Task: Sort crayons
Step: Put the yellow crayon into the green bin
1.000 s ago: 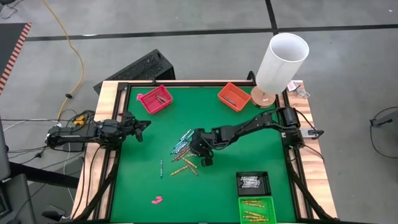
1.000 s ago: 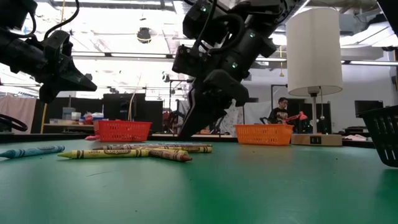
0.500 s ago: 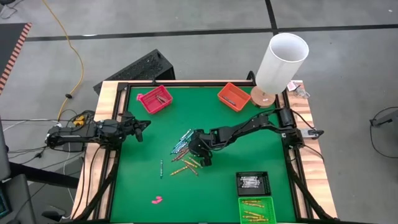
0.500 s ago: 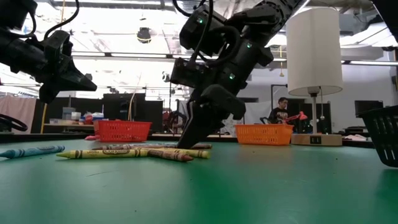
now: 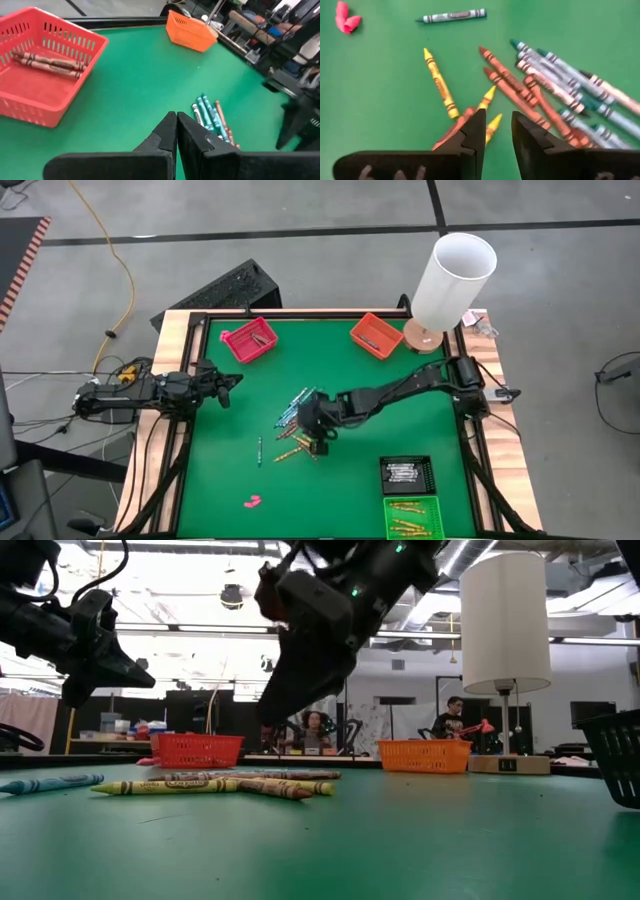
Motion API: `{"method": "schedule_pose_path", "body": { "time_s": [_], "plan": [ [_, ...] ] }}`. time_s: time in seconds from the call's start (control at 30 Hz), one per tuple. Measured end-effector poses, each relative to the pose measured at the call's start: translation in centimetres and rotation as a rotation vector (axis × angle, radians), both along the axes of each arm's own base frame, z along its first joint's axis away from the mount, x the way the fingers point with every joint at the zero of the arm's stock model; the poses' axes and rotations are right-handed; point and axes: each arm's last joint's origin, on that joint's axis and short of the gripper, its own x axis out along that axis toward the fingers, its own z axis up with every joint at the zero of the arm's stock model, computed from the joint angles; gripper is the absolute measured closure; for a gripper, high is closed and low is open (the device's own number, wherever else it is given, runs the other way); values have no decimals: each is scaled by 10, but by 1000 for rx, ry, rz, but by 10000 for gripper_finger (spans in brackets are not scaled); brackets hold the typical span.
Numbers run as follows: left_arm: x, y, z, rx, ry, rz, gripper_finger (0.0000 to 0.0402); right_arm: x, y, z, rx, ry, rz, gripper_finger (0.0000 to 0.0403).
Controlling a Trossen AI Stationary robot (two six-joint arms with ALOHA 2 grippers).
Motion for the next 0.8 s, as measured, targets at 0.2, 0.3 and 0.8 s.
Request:
{"method": "schedule_pose_path", "body": {
  "time_s": [0.2,0.3,0.8],
  "plan": [
    [1,0,0,-25,-10,7,401,-10,37,-2,-119,-14,-108,301],
    [1,0,0,-27,-10,8,401,-13,47,-5,-166,-17,-159,301],
    [1,0,0,-20,-6,10,401,-6,54,-43,-138,38,-212,301]
  ]
}}
